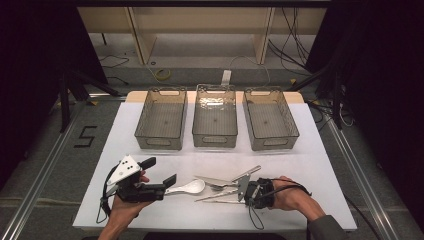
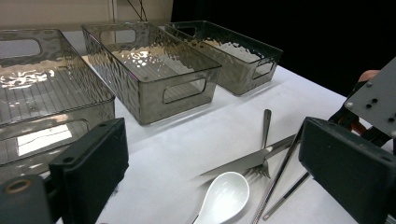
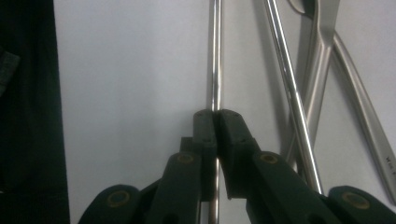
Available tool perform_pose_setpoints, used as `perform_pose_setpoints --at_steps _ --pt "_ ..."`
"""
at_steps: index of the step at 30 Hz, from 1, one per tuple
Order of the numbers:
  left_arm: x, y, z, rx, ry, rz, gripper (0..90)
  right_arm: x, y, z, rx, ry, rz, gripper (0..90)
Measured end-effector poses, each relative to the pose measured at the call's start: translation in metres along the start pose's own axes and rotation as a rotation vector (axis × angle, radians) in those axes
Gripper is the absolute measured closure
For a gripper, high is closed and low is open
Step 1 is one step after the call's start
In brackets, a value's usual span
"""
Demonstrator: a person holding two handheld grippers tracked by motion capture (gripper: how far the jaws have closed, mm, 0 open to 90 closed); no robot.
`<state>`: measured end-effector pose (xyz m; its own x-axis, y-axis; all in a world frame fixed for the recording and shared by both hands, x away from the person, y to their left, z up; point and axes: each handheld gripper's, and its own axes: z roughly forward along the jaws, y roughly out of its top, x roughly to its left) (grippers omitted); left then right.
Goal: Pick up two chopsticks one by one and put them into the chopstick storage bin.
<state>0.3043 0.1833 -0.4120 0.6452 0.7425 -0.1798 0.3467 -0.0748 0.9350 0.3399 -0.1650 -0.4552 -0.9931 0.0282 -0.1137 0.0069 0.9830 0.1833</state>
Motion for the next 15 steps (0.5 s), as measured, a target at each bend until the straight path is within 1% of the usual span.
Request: perform_pose_setpoints --at_steps 1,2,4,7,9,10,12,13,14,15 --pt "0.000 0.000 0.000 0.000 0.000 -0.001 7.5 0.000 0.000 0.000 -0.013 -0.014 -0.021 86.3" --pt "0.000 0.000 0.000 0.000 0.000 -0.001 7.6 0.001 0.000 -0.001 -0.004 -0.005 -0.012 86.3" --pt "0.000 0.000 0.000 0.000 0.000 -0.001 7.6 0.003 -0.001 -0.003 -0.012 -0.008 -0.010 86.3" --pt "0.000 0.000 0.000 0.002 0.001 -0.001 7.5 0.003 -0.002 -0.007 -0.024 -0.020 -0.020 86.4" --pt "0.000 0.000 0.000 0.004 0.000 0.003 7.6 0.004 -0.002 -0.008 -0.019 -0.015 -0.017 86.4" --pt "0.000 0.000 0.001 0.008 -0.002 0.001 7.6 0.004 -0.003 -0.010 -0.029 -0.035 -0.019 86.4" --pt "0.000 0.000 0.002 0.012 -0.005 -0.005 7.5 0.006 -0.003 -0.012 -0.035 -0.038 -0.016 86.4" --pt "0.000 -0.001 0.002 0.020 -0.007 0.001 7.6 0.005 -0.003 -0.013 -0.035 -0.034 -0.016 86.4" --pt "-0.001 -0.001 0.003 0.021 -0.012 -0.003 7.5 0.005 -0.002 -0.013 -0.038 -0.042 -0.016 86.4" --pt "-0.001 -0.001 0.003 0.025 -0.015 0.000 7.6 0.004 -0.003 -0.013 -0.040 -0.038 -0.020 86.4"
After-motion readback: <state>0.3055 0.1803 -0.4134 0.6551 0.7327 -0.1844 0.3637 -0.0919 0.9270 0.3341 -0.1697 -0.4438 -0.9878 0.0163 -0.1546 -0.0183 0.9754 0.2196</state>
